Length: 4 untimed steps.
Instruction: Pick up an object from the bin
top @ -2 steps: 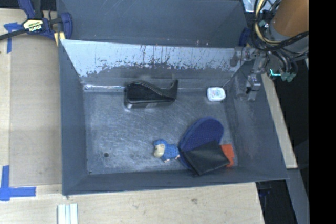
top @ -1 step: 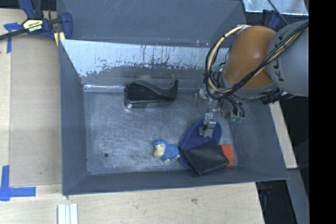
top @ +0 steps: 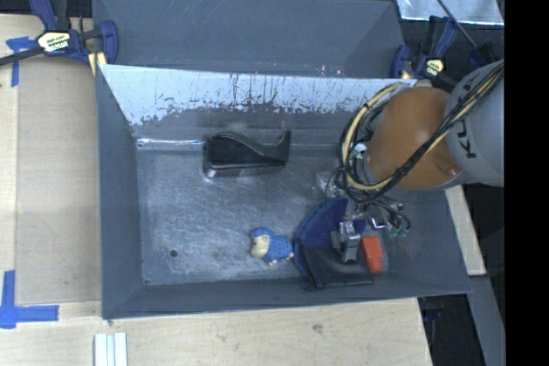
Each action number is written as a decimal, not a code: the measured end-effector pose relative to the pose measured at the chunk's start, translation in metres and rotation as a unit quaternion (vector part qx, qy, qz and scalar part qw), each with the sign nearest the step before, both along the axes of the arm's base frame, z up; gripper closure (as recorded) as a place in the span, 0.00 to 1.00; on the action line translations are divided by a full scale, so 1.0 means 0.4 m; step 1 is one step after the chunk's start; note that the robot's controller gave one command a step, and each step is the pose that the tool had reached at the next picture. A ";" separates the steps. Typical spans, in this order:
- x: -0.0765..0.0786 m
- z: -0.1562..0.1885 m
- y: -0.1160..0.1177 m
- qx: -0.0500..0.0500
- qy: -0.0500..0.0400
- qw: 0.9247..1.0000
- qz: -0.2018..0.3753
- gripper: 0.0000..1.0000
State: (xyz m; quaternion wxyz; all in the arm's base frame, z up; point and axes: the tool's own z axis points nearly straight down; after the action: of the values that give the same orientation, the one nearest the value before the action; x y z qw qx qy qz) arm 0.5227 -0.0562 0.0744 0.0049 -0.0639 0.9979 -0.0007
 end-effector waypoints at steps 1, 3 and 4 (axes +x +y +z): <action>0.076 -0.008 -0.005 0.000 0.005 1.000 0.008 0.00; 0.092 0.481 -0.016 -0.001 -0.002 1.000 0.014 1.00; 0.088 0.469 -0.015 0.000 0.003 1.000 0.013 0.00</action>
Offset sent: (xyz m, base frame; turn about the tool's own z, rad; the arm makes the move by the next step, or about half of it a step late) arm 0.0286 -0.0020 -0.0044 -0.0179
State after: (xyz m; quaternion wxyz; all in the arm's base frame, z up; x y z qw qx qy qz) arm 0.5578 -0.0623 0.2618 0.0020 -0.0773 0.9970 -0.0003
